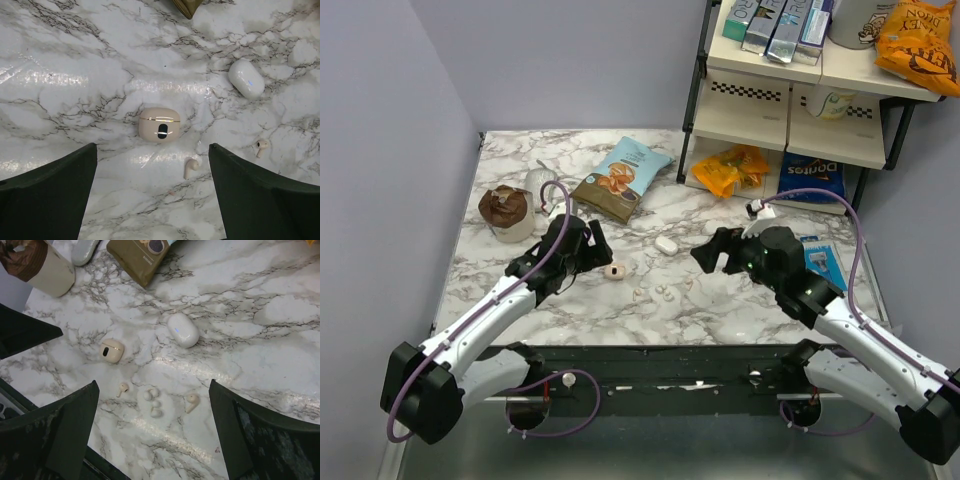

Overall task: Insert the wireless bluetooth earbuds into the charging case
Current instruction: Pick up the charging case at the center of the board.

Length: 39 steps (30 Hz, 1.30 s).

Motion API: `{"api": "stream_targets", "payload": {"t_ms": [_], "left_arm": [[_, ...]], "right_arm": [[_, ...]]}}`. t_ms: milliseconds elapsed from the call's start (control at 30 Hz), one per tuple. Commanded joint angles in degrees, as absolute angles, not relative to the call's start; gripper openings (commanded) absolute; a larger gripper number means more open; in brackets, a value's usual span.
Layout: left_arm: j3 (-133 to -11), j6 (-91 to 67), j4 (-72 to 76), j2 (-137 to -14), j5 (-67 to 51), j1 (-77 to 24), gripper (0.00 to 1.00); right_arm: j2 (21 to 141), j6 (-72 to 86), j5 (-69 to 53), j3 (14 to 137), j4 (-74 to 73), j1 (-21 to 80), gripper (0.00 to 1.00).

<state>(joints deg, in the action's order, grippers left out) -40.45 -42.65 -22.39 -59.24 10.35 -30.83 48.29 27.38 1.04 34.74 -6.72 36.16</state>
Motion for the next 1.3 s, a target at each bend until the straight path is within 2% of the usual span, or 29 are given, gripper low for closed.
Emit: {"api": "stream_targets", "payload": {"t_ms": [0,300,1000,1267], "left_arm": [[-37.62,-42.19,-19.78,-57.92,5.99,-30.85,0.99],[-42.62,-38.67,-23.38,-68.37,8.62,-37.79,0.99],[-50.89,-34.89,-25.75,-85.16,13.62,-38.41,0.98],[-51.33,-34.63,-24.7,-89.12,13.62,-38.5,0.92]], "right_arm": [[47.2,25.67,-4.74,34.8,-5.98,36.12,1.0],[47.63,24.61,-6.86,34.8,-7.03,36.21,1.0],[47.02,23.55,-6.77,36.83,-11.16,36.21,1.0],[47.81,23.64,-6.77,36.65,-11.08,36.21,1.0]]}}
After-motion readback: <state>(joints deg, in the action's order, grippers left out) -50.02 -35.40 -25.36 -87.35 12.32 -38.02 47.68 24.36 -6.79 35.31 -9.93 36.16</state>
